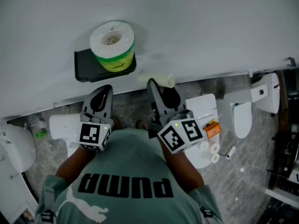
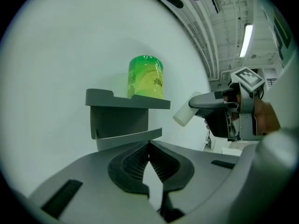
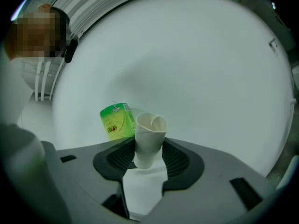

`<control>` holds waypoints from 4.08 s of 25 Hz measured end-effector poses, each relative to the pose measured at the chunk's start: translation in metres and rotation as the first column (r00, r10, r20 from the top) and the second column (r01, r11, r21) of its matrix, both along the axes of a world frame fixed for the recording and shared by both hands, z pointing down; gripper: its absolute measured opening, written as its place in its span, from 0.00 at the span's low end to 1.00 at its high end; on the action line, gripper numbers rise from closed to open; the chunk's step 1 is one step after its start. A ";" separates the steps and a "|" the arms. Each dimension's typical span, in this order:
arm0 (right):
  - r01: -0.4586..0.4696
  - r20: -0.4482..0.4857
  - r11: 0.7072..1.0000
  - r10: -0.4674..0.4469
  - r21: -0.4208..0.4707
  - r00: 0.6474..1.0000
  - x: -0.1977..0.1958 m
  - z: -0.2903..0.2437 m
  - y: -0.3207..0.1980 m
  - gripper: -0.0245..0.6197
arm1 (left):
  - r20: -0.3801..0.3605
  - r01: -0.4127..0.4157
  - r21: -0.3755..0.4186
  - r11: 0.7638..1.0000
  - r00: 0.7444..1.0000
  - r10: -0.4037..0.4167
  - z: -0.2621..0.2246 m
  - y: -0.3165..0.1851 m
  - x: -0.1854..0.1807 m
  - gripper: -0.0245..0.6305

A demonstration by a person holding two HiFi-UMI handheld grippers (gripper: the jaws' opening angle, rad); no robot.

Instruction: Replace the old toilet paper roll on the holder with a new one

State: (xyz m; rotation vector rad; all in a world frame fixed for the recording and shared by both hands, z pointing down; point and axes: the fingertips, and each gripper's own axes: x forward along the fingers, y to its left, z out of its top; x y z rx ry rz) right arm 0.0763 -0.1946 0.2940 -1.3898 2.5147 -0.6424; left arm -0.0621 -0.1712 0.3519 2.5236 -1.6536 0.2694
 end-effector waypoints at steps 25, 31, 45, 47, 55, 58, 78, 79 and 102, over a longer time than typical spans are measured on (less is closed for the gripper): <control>0.231 -0.450 0.936 -0.092 0.265 0.888 -0.177 -0.099 0.025 0.33 | -0.050 0.125 0.012 0.992 0.991 -0.125 -0.015 0.033 -0.113 0.04; 0.244 -0.552 0.948 -0.095 0.203 0.829 -0.195 -0.084 0.008 0.33 | -0.066 0.119 0.023 0.993 0.991 -0.117 -0.018 0.031 -0.122 0.04; 0.190 -0.591 0.969 -0.060 0.160 0.805 -0.215 -0.064 -0.010 0.33 | -0.096 0.095 0.037 0.995 0.991 -0.091 -0.026 0.017 -0.127 0.04; 0.179 -0.585 0.970 -0.048 0.167 0.810 -0.215 -0.064 -0.011 0.33 | -0.094 0.093 0.035 0.995 0.992 -0.089 -0.026 0.015 -0.128 0.04; 0.173 -0.558 0.966 -0.038 0.190 0.829 -0.211 -0.066 -0.009 0.33 | -0.090 0.080 0.030 0.996 0.993 -0.077 -0.032 0.011 -0.123 0.04; 0.168 -0.538 0.967 -0.039 0.193 0.842 -0.205 -0.067 -0.005 0.33 | -0.085 0.082 0.027 0.996 0.993 -0.080 -0.038 0.010 -0.119 0.04; 0.106 -0.381 0.975 -0.024 0.196 0.924 -0.110 -0.049 0.028 0.33 | 0.001 0.005 0.031 1.000 1.000 -0.005 -0.036 0.025 -0.045 0.04; 0.103 -0.378 0.975 -0.023 0.194 0.926 -0.106 -0.047 0.028 0.33 | -0.009 0.009 0.030 1.000 1.000 -0.008 -0.035 0.026 -0.041 0.04; 0.151 -0.355 0.965 -0.066 0.216 0.933 -0.076 -0.039 0.021 0.33 | -0.014 0.050 0.045 0.998 0.999 -0.049 -0.043 0.021 -0.011 0.04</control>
